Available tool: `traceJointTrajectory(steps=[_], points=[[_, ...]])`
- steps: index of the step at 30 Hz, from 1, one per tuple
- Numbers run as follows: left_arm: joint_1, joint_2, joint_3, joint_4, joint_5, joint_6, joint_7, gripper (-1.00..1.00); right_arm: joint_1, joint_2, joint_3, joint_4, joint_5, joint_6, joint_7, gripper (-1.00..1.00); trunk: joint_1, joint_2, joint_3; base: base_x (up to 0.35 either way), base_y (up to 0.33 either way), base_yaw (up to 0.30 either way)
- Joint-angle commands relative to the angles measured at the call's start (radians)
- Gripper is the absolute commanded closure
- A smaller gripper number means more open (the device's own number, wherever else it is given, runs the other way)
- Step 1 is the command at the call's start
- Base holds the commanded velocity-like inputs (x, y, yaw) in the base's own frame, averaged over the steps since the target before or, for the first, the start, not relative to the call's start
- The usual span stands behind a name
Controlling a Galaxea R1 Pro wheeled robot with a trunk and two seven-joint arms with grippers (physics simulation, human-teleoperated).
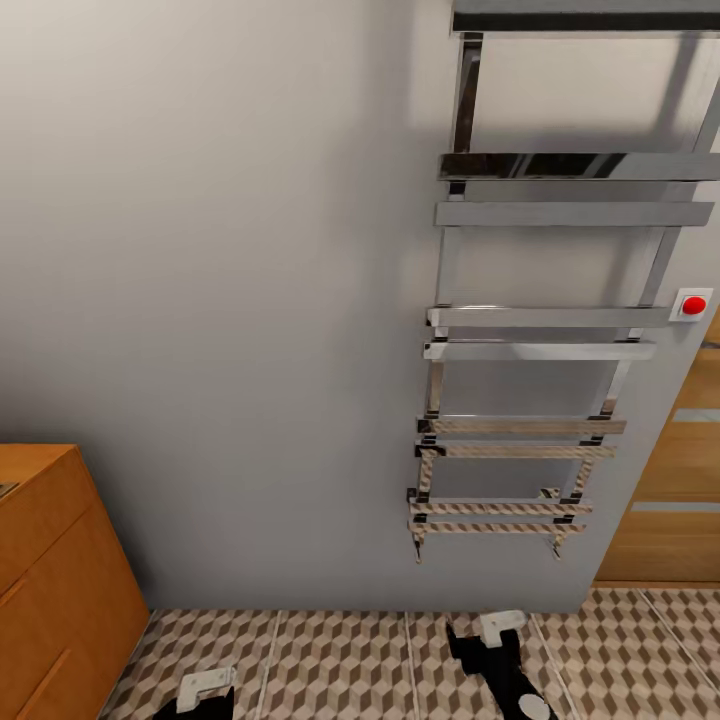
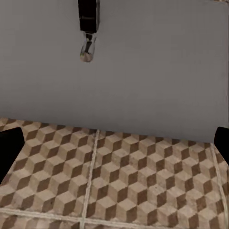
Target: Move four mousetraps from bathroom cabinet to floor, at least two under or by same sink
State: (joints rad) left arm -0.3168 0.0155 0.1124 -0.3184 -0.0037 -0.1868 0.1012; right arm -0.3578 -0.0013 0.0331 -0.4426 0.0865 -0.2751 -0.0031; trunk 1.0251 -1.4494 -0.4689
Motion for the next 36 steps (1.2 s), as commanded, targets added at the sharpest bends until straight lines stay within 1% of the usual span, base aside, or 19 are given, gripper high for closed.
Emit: traceJointTrajectory(steps=[1, 2, 3, 4, 7, 8, 12, 14, 19, 24, 28, 33, 36], points=[[-0.001, 0.000, 0.001, 0.001, 0.000, -0.003, 0.002, -1.00, -0.012, 0.000, -0.001, -0.005, 0.009, 0.025, 0.000, -1.00, 0.000, -0.001, -0.001, 0.000, 0.000, 0.000], [-0.001, 0.000, 0.001, 0.001, -0.001, -0.003, 0.002, -1.00, -0.023, 0.000, -0.001, -0.009, 0.009, 0.054, 0.000, -1.00, 0.000, -0.001, -0.001, 0.000, 0.000, 0.000], [-0.001, 0.000, 0.001, 0.001, -0.001, -0.003, 0.002, -1.00, -0.041, 0.001, -0.001, -0.016, 0.009, 0.110, 0.001, -1.00, 0.000, -0.001, -0.001, 0.000, 0.000, 0.000], [-0.001, 0.000, 0.002, 0.001, -0.001, -0.003, 0.002, -1.00, -0.047, 0.001, -0.001, -0.018, 0.008, 0.135, 0.002, -1.00, 0.000, -0.001, -0.001, 0.000, 0.000, 0.000], [-0.001, 0.000, 0.002, 0.001, -0.001, -0.003, 0.002, -1.00, -0.060, 0.002, -0.001, -0.018, 0.007, 0.179, 0.002, -1.00, 0.000, -0.001, -0.001, 0.000, 0.000, 0.000], [-0.001, 0.000, 0.002, 0.001, 0.000, -0.003, 0.002, -1.00, -0.067, 0.003, -0.001, 0.015, 0.006, 0.192, 0.003, -1.00, 0.000, -0.001, -0.001, 0.000, 0.000, 0.000], [-0.001, 0.000, 0.003, 0.001, 0.000, -0.003, 0.003, -1.00, -0.072, 0.004, -0.002, 0.069, 0.005, 0.186, 0.003, -1.00, 0.000, -0.001, -0.001, 0.000, 0.000, 0.000], [-0.001, 0.000, 0.003, 0.001, 0.001, -0.002, 0.003, -1.00, -0.074, 0.004, -0.004, 0.080, 0.004, 0.188, 0.003, -1.00, 0.000, -0.001, -0.001, 0.000, 0.000, 0.000], [-0.001, 0.000, 0.009, 0.002, 0.004, 0.000, 0.004, -1.00, -0.076, 0.003, -0.012, 0.095, -0.001, 0.194, 0.003, -1.00, 0.000, -0.001, -0.001, 0.000, 0.000, 0.000], [-0.001, 0.000, 0.011, 0.002, 0.005, 0.003, 0.006, -1.00, -0.076, 0.000, -0.024, 0.097, -0.013, 0.182, 0.008, -1.00, 0.000, -0.001, -0.001, 0.000, 0.000, 0.000], [-0.001, 0.000, 0.010, 0.002, 0.005, 0.000, 0.004, -1.00, -0.076, 0.001, -0.026, 0.096, -0.016, 0.141, 0.038, -1.00, 0.000, -0.001, -0.001, 0.000, 0.000, 0.000], [-0.001, 0.000, 0.006, 0.002, 0.005, -0.003, 0.002, -1.00, -0.076, 0.001, -0.027, 0.097, -0.016, 0.121, 0.071, -1.00, 0.000, -0.001, -0.001, 0.000, 0.000, 0.000], [-0.001, 0.000, 0.004, 0.002, 0.004, -0.004, 0.002, -1.00, -0.076, 0.001, -0.027, 0.097, -0.016, 0.118, 0.074, -1.00, 0.000, -0.001, -0.001, 0.000, 0.000, 0.000]])
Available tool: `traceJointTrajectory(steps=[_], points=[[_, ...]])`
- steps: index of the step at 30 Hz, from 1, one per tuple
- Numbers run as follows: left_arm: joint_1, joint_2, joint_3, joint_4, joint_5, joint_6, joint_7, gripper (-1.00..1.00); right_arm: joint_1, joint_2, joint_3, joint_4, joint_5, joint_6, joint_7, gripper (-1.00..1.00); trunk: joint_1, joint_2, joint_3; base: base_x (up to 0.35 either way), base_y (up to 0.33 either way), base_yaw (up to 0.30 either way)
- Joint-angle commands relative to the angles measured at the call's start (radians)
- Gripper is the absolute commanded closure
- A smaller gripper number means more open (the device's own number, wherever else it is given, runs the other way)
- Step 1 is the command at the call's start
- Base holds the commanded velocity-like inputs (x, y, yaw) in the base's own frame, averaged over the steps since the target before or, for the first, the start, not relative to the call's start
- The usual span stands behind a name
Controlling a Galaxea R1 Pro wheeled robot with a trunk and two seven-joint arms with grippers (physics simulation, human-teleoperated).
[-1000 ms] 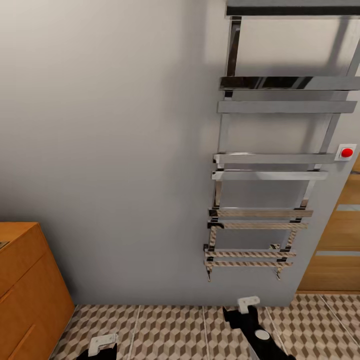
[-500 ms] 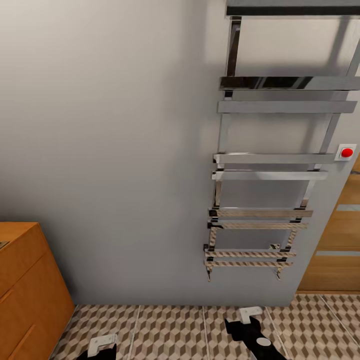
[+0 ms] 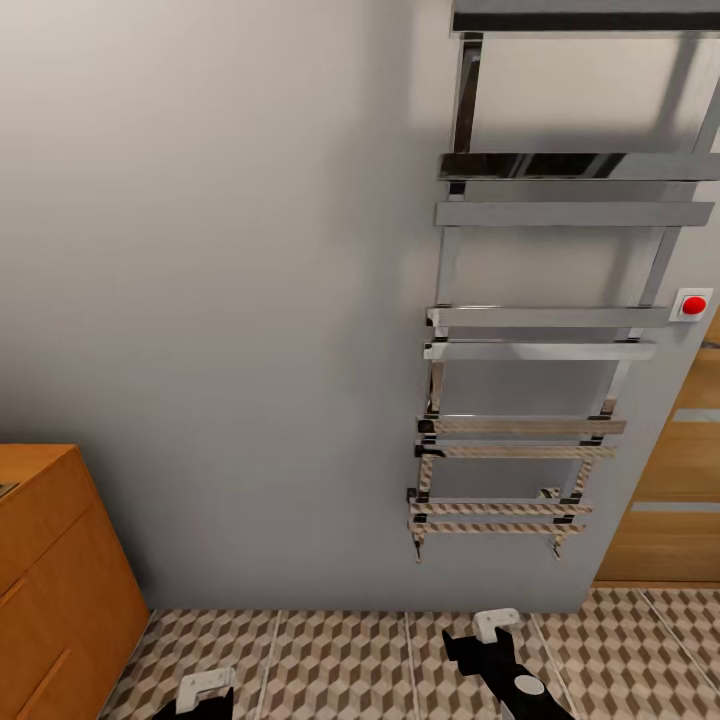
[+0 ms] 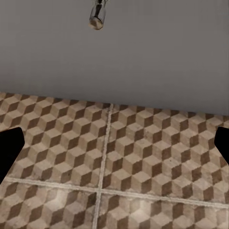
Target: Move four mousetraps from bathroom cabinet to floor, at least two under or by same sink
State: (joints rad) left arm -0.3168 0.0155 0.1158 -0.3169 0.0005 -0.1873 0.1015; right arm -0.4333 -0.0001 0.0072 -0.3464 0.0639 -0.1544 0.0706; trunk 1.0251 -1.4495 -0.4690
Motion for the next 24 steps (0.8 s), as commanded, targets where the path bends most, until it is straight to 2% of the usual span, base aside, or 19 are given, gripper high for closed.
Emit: traceJointTrajectory(steps=[1, 5, 7, 16, 24], points=[[-0.001, 0.000, 0.001, 0.001, 0.000, -0.004, 0.002, -1.00, -0.001, 0.000, -0.001, 0.001, 0.007, -0.004, 0.002, -1.00, 0.000, -0.001, -0.001, 0.000, 0.000, 0.000], [-0.001, 0.000, 0.000, 0.001, 0.000, -0.025, 0.001, -1.00, -0.001, 0.000, 0.000, 0.000, 0.007, -0.006, 0.006, -1.00, 0.000, -0.001, -0.001, 0.000, 0.000, 0.000], [-0.001, 0.000, 0.001, 0.004, 0.001, -0.055, 0.001, -1.00, 0.000, 0.001, 0.004, 0.000, 0.010, -0.007, 0.032, -1.00, 0.000, -0.001, -0.001, 0.000, 0.000, 0.000], [-0.001, 0.000, 0.001, 0.007, 0.001, -0.062, 0.001, -1.00, 0.000, 0.002, 0.007, 0.000, 0.014, -0.007, 0.057, -1.00, 0.000, -0.001, -0.001, 0.000, 0.000, -0.005], [-0.001, 0.000, 0.001, 0.008, 0.001, -0.063, 0.001, -1.00, 0.001, 0.002, 0.008, 0.002, 0.016, -0.007, 0.059, -1.00, 0.000, -0.001, 0.002, 0.000, 0.000, -0.173]])
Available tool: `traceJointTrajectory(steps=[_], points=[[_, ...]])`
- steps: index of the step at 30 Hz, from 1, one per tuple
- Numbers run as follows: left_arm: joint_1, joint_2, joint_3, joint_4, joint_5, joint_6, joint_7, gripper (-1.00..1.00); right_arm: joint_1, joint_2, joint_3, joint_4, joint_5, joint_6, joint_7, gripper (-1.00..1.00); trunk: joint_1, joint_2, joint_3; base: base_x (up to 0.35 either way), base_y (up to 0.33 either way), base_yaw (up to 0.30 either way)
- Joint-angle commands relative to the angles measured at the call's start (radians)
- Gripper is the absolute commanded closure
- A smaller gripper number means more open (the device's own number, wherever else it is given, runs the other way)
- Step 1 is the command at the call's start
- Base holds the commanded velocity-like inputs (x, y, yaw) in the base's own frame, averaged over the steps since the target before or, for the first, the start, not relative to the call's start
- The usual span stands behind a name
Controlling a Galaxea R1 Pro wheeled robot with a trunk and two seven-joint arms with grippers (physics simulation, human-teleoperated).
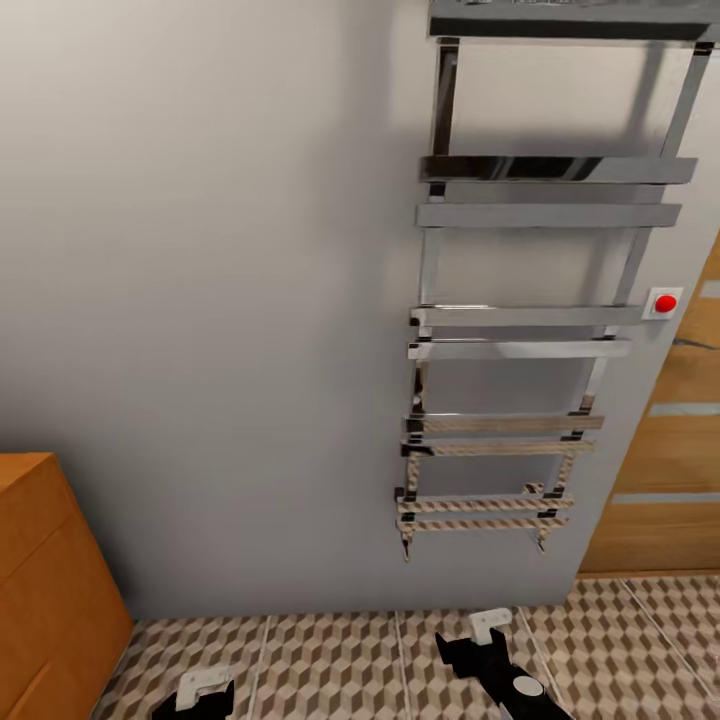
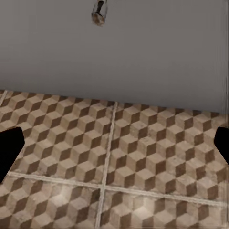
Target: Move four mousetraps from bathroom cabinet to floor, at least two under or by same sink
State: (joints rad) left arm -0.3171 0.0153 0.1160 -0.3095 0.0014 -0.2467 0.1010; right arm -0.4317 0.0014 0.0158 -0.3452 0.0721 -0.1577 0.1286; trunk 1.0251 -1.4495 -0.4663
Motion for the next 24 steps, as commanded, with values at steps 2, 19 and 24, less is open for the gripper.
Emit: traceJointTrajectory(steps=[2, 19, 24], points=[[0.000, 0.000, 0.001, 0.001, 0.000, -0.003, 0.002, -1.00, -0.001, 0.000, -0.001, 0.001, 0.008, -0.004, 0.000, -1.00, 0.000, -0.001, 0.000, 0.000, 0.000, -0.259], [0.000, -0.001, 0.001, 0.003, 0.000, -0.003, 0.002, -1.00, -0.001, 0.000, -0.002, 0.000, 0.008, -0.005, -0.003, -1.00, 0.000, -0.001, 0.004, 0.000, 0.000, -0.091], [0.000, -0.001, 0.001, 0.012, -0.001, -0.003, 0.002, -1.00, -0.001, 0.000, -0.002, 0.001, 0.008, -0.005, -0.005, -1.00, 0.000, -0.001, 0.002, 0.000, 0.000, 0.177]])
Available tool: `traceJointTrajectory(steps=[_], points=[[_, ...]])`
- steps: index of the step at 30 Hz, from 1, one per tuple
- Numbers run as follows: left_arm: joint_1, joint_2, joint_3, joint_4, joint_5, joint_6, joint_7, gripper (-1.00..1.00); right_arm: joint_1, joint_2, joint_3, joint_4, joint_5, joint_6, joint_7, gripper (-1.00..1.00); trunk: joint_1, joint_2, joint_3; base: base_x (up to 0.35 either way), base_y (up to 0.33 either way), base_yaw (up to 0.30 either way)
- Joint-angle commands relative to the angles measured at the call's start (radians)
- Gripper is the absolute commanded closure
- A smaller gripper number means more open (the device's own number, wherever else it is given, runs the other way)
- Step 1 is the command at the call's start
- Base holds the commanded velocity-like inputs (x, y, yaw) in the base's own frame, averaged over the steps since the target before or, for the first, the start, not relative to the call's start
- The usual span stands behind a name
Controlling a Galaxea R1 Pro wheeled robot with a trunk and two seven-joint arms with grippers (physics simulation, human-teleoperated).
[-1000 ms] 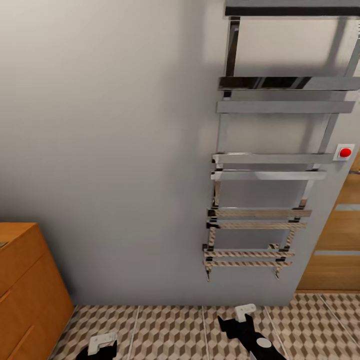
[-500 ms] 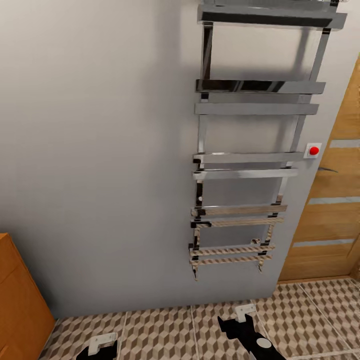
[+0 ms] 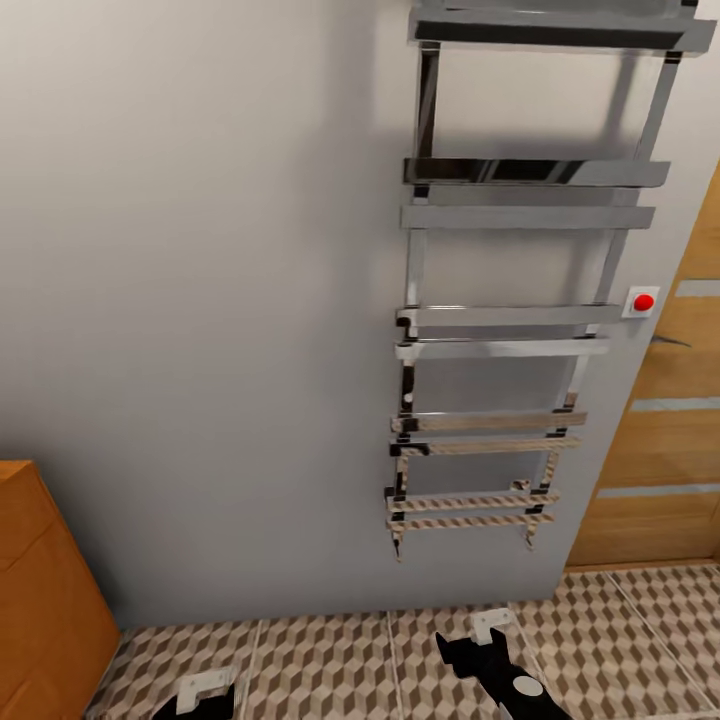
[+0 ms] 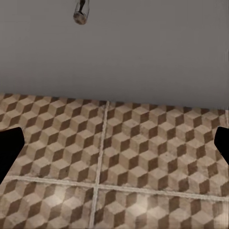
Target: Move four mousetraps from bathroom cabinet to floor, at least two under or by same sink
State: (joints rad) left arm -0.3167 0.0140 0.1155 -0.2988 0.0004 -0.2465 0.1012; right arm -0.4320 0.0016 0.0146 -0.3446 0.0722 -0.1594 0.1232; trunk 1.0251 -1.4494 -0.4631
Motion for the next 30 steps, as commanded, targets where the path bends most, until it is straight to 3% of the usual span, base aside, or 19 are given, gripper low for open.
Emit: traceJointTrajectory(steps=[1, 20, 30], points=[[-0.001, 0.000, 0.001, 0.002, 0.000, -0.004, 0.002, -1.00, -0.001, 0.000, -0.001, 0.001, 0.008, -0.003, 0.000, -1.00, 0.000, -0.001, -0.002, 0.000, 0.000, 0.217], [-0.001, -0.002, 0.001, 0.016, -0.002, -0.004, 0.002, -1.00, -0.001, 0.000, -0.001, 0.002, 0.008, -0.003, -0.001, -1.00, 0.000, -0.001, -0.012, 0.000, 0.000, 0.234], [-0.001, -0.002, 0.001, 0.017, -0.001, -0.004, 0.002, -1.00, -0.001, -0.003, -0.002, 0.001, 0.007, -0.006, 0.000, -1.00, 0.000, -0.001, -0.012, 0.000, 0.000, 0.095]])
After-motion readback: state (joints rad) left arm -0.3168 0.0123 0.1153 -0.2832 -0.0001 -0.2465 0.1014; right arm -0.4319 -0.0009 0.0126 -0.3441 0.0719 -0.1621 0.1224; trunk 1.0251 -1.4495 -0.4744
